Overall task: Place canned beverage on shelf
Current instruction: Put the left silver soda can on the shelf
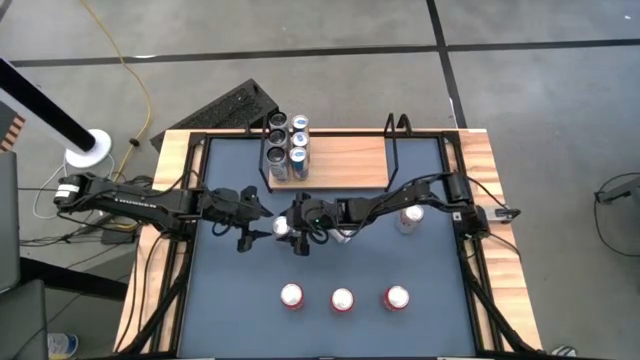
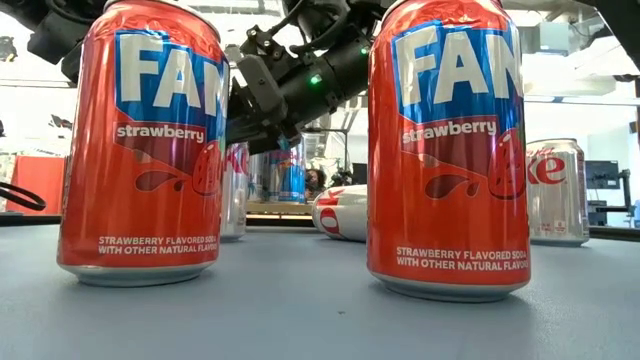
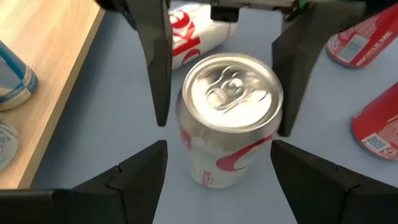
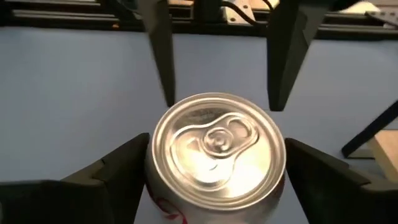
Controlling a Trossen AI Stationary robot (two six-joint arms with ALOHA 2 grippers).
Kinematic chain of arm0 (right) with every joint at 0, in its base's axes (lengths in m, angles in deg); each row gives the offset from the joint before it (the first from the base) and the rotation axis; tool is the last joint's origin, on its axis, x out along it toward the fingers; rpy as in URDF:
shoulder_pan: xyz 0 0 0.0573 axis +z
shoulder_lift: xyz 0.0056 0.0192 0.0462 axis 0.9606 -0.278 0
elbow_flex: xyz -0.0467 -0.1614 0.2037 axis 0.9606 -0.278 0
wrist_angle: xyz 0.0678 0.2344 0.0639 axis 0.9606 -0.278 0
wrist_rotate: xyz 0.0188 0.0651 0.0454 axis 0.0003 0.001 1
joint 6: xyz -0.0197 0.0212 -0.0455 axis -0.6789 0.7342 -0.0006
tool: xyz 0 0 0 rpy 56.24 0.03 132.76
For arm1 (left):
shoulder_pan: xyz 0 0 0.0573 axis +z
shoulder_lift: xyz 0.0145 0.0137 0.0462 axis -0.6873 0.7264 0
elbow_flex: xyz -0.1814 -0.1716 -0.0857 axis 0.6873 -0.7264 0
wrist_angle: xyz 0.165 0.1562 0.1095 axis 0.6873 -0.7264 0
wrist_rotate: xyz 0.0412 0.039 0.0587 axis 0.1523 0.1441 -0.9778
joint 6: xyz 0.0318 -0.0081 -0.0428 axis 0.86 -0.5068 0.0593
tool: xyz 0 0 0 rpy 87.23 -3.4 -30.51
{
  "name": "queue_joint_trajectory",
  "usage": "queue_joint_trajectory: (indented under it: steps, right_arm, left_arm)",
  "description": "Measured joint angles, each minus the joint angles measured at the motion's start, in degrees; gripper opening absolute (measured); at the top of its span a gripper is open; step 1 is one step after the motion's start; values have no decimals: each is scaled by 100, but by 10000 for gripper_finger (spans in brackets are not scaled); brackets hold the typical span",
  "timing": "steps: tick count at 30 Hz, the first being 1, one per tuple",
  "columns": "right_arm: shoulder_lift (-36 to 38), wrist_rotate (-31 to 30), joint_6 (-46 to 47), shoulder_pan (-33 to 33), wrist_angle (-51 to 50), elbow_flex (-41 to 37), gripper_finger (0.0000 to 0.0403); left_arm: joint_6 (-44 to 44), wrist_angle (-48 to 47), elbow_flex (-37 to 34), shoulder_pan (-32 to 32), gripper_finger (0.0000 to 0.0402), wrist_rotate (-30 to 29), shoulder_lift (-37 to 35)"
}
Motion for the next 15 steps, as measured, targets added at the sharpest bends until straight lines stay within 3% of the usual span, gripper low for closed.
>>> queue_joint_trajectory:
  steps: [7,15]
  right_arm:
    - [-44,238,65,-32,-26,2,291]
    - [-44,232,108,-23,-33,2,283]
  left_arm:
    - [13,27,0,0,275,0,0]
    - [-23,33,-2,0,275,0,0]
